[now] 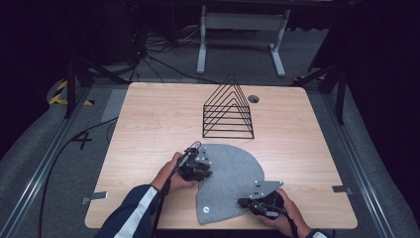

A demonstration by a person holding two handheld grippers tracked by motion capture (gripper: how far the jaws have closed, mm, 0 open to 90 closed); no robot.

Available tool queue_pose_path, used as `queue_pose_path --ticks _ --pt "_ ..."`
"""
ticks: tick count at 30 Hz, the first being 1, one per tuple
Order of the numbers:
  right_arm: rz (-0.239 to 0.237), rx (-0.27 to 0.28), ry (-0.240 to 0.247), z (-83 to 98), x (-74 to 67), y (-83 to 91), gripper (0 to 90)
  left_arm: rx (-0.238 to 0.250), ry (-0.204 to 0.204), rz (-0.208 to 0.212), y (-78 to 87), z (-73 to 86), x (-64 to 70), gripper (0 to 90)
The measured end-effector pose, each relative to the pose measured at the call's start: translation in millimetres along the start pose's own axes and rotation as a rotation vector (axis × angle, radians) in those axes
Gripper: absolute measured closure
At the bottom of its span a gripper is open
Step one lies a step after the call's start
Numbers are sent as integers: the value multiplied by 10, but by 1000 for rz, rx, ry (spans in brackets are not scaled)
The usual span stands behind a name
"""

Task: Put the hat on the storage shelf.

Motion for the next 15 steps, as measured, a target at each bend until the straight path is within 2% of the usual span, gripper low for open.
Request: queue_pose_path --ticks 2,5,8,10,11,12,15 --pt "25 -1 -30 26 81 18 895 -7 -16 0 36 76 121 745" --pt "91 -9 -62 36 190 34 894 -23 -44 13 68 117 249 746" --pt "124 -6 -106 31 320 32 893 -6 -33 27 59 125 384 755" --pt "148 -4 -123 16 391 23 894 -4 -42 23 53 110 452 757" --pt "154 -4 -136 5 433 16 894 10 -42 32 38 99 484 762" --pt "163 0 -142 -2 476 11 894 4 -52 40 37 80 515 765" --pt "156 24 -185 11 592 3 869 4 -32 33 33 55 570 747"
Point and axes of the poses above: each handheld gripper's, and its own axes: y roughly backward along the jaws, z roughly out of its underside, x roughly to its right, the point moved 1 cm from there along -y, roughly forward along the jaws, and after that the axes turned 14 degrees about -x, right-handed, at the moved point
